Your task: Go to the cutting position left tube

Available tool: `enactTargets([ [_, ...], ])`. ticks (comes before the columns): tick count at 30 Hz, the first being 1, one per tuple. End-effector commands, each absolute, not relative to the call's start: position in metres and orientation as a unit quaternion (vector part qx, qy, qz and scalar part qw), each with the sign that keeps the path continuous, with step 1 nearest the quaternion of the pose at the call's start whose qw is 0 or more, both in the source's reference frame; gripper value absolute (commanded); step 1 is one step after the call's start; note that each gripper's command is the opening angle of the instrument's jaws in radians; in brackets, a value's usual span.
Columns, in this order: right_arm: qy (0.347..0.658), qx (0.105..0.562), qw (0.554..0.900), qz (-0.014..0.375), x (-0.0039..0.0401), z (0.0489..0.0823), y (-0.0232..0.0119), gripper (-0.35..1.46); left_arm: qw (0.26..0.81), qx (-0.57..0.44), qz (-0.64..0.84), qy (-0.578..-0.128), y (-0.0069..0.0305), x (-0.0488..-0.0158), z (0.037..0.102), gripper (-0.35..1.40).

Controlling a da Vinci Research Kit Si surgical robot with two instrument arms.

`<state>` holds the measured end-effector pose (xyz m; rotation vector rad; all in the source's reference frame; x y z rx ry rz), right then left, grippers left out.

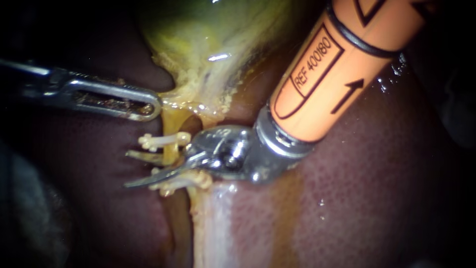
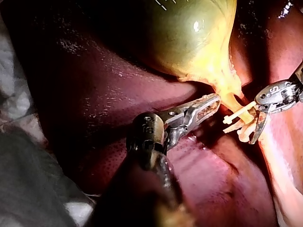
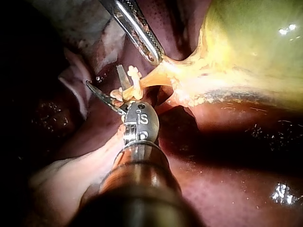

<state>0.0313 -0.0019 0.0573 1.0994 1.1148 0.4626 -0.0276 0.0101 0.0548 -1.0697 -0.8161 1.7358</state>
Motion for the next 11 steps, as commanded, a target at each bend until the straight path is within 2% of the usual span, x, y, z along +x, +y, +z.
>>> enactTargets([
  [1,0.498,0.491,0.684,0.207,0.0313,0.0572,-0.0017,1.25,0.455,-0.434,0.704,-0.331,0.0101,-0.0276,0.0548,-0.35],
  [11,0.499,0.492,0.683,0.207,0.0313,0.0571,-0.0016,1.23,0.455,-0.434,0.704,-0.331,0.0101,-0.0276,0.0548,-0.35],
])
